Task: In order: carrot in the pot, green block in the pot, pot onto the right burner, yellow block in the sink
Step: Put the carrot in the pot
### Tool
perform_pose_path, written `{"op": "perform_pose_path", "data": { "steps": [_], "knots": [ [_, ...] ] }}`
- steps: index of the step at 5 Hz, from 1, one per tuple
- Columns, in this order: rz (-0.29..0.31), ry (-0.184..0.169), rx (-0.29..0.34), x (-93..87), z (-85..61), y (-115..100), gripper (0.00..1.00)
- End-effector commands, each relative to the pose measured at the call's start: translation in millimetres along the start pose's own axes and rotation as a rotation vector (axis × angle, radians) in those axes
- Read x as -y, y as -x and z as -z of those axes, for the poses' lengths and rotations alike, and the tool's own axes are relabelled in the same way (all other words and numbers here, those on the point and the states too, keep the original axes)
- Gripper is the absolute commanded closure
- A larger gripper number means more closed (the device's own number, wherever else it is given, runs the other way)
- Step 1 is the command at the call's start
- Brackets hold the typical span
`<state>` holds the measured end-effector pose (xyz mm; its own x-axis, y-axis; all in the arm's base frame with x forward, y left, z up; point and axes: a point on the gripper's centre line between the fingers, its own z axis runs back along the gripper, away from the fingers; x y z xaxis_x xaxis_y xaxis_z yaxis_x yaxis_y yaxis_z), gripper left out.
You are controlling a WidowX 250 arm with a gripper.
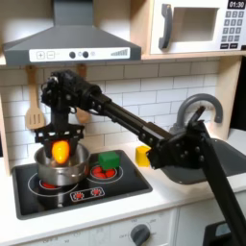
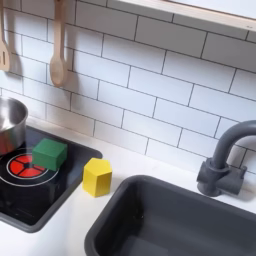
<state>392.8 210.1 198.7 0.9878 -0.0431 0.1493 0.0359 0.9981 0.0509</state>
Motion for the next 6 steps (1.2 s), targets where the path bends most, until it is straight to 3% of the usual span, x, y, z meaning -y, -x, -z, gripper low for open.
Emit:
{"op": "perform_pose_path", "data": {
  "steps": [1, 2, 3, 4, 6],
  "knots": [
    [0.02, -0.002, -0.015, 4.0, 6.9, -1, 1.0],
    [0.032, 0.002, -0.026, 6.4, 11.4, -1, 1.0],
    [0.054, 0.009, -0.029, 11.0, 11.2, -2, 0.72],
    [0.083, 0.01, -0.029, 18.2, 10.3, -6, 0.0],
    [0.066, 0.015, -0.009, 13.5, 3.9, -3, 0.0]
  ]
}}
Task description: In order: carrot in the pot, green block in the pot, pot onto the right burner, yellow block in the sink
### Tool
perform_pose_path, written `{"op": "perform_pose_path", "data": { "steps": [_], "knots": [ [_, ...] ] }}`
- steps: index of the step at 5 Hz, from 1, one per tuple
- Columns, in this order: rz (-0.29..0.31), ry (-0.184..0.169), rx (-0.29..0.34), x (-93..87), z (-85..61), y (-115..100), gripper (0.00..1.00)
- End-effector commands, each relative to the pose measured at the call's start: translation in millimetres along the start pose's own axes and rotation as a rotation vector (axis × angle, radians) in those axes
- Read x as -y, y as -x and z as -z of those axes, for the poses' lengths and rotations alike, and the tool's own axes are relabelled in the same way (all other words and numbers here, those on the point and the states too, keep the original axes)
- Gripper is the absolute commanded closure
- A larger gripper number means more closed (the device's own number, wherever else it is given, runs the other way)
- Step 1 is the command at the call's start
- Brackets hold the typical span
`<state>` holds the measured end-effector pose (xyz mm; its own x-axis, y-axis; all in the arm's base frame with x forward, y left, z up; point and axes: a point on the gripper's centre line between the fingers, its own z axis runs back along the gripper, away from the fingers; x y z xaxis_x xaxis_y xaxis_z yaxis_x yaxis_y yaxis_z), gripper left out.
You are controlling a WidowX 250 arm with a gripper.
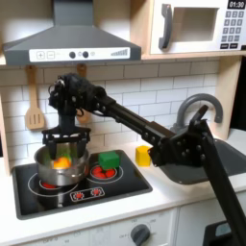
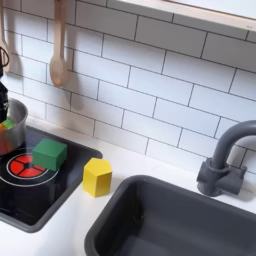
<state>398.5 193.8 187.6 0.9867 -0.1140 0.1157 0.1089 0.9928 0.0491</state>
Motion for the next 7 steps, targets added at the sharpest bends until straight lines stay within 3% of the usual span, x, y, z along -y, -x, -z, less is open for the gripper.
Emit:
{"op": "perform_pose_path", "data": {
  "steps": [1, 2, 4, 7],
  "knots": [
    [0.009, -0.005, 0.025, 2.5, -11.3, 2, 0.0],
    [0.011, 0.034, 0.013, 8.1, -3.8, 0, 0.0],
    [0.015, 0.016, 0.066, 11.4, -28.2, 3, 0.0],
    [0.057, 0.006, 0.086, 36.0, -37.8, 7, 0.0]
  ]
}}
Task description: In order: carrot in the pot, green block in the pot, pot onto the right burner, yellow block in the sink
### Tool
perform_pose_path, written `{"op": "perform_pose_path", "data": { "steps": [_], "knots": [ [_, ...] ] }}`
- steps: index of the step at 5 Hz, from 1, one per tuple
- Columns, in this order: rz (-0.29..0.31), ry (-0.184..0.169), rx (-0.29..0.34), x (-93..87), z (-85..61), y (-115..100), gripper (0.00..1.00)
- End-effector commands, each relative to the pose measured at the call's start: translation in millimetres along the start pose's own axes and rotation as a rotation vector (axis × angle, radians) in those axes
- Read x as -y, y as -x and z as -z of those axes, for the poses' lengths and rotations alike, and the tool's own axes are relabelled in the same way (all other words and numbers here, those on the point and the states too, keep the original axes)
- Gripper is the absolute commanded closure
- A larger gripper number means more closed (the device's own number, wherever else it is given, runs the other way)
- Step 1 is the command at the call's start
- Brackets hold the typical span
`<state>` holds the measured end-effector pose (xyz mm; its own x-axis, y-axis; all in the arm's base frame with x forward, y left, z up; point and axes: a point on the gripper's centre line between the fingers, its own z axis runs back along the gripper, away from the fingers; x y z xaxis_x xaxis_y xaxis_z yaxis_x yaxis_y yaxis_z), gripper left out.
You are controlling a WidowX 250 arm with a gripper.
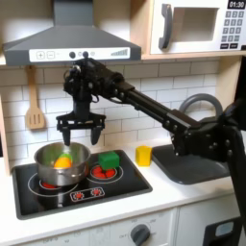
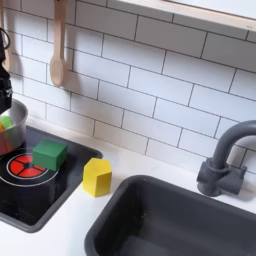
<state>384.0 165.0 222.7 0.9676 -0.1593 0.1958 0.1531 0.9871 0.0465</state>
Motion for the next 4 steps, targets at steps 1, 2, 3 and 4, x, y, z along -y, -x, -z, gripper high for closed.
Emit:
{"op": "perform_pose_path", "data": {
  "steps": [1, 2, 3, 4],
  "knots": [
    [0.022, 0.002, -0.002, 15.7, 4.6, 1, 0.0],
    [0.042, 0.007, 0.008, 30.5, 6.8, -4, 0.0],
    [0.042, 0.003, 0.008, 38.2, 11.0, -6, 0.0],
    [0.05, 0.002, -0.017, 46.3, 26.7, -7, 0.0]
  ]
}}
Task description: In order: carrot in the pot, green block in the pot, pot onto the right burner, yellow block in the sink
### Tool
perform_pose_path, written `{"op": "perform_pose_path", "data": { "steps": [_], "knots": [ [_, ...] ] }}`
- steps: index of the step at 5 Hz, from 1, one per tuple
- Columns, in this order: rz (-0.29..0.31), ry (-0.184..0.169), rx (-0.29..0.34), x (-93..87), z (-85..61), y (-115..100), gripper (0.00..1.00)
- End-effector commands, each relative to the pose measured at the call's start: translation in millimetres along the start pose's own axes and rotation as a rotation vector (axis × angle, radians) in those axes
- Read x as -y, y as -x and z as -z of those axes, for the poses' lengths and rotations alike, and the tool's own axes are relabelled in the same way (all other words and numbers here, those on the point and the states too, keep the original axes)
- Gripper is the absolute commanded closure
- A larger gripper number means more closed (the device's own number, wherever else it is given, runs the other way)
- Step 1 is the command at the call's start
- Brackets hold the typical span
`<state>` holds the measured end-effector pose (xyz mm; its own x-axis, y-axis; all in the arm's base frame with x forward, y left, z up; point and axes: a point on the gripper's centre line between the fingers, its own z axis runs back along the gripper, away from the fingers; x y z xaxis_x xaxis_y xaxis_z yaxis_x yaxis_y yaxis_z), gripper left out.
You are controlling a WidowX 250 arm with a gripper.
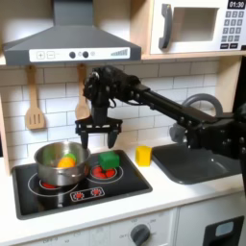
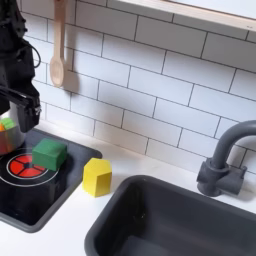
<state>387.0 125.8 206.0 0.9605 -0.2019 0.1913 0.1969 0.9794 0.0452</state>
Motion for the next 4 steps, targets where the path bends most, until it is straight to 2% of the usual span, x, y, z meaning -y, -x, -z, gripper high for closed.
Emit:
{"op": "perform_pose_path", "data": {
  "steps": [1, 3, 4],
  "knots": [
    [0.042, -0.038, -0.011, 18.3, 13.5, -7, 0.0],
    [0.07, -0.042, -0.017, 34.5, 20.7, -14, 0.0],
    [0.012, -0.038, -0.025, 36.3, 21.9, -15, 0.0]
  ]
}}
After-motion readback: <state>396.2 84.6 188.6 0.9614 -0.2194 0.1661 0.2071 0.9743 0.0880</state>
